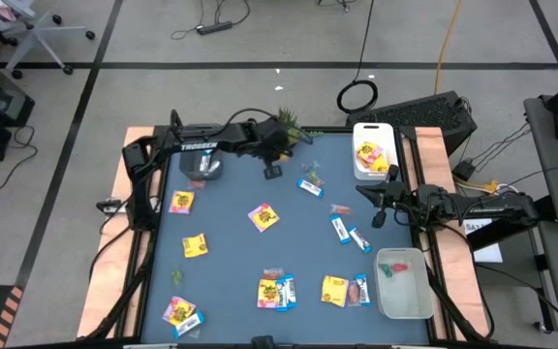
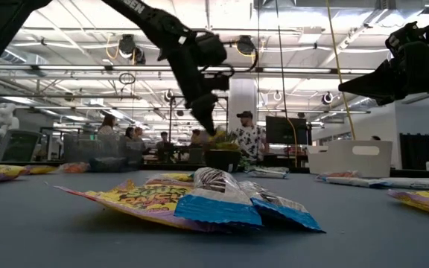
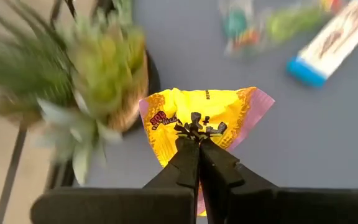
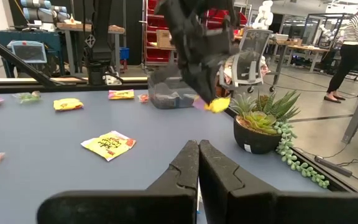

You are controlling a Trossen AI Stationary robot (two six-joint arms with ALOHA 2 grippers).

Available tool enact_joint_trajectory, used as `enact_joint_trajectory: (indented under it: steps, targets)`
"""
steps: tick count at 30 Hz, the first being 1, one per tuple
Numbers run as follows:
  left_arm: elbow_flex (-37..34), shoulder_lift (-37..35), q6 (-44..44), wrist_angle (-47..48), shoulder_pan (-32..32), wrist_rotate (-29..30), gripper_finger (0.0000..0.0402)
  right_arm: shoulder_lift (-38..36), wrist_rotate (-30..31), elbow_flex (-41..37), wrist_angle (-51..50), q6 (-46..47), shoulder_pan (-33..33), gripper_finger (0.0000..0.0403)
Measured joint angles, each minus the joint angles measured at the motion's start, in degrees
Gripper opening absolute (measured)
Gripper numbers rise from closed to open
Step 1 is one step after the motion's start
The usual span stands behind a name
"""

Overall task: Sort candy
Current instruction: Put the top yellow candy pack into the white bin

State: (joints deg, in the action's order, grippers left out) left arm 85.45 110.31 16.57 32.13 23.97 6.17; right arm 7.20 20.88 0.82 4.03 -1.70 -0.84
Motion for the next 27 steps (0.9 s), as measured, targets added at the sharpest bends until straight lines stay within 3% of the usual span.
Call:
enact_joint_trajectory:
  steps: [17, 27]
  targets:
    - [2.33, 0.0, -4.78, -17.9, -3.29, -9.13, 0.0002, -0.02, -0.02, 0.0, 0.0, 0.0, -0.02, 0.0]
    - [3.22, 3.41, -12.11, -34.99, -3.9, -15.09, 0.0001, 0.0, -0.07, 0.0, 0.02, -0.01, 0.0, 0.0]
